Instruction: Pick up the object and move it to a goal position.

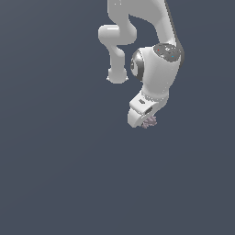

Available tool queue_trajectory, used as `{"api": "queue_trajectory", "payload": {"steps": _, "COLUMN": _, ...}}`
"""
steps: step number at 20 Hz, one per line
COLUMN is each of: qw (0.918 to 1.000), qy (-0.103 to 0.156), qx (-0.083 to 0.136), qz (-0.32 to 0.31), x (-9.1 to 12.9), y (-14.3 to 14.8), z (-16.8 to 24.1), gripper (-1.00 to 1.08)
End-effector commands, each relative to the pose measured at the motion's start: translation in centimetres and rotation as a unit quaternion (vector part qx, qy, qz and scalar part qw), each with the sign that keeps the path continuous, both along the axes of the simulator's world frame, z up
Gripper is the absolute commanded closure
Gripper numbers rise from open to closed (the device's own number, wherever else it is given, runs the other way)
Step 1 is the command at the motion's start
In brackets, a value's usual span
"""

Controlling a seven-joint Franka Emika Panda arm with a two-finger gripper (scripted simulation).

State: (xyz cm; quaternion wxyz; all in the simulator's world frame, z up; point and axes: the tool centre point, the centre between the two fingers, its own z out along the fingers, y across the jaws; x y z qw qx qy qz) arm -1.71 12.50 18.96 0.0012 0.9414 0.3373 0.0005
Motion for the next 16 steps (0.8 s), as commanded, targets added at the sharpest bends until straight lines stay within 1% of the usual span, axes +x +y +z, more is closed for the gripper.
{"api": "queue_trajectory", "payload": {"steps": 1, "qw": 1.0, "qy": 0.001, "qx": 0.0, "qz": 0.0, "x": -0.7, "y": 0.9, "z": 1.7, "gripper": 1.08}}
{"api": "queue_trajectory", "payload": {"steps": 8, "qw": 1.0, "qy": 0.001, "qx": 0.001, "qz": 0.0, "x": -1.7, "y": 2.5, "z": 4.4, "gripper": 1.08}}
{"api": "queue_trajectory", "payload": {"steps": 16, "qw": 1.0, "qy": 0.001, "qx": 0.001, "qz": 0.0, "x": -1.5, "y": 2.5, "z": 4.4, "gripper": 1.08}}
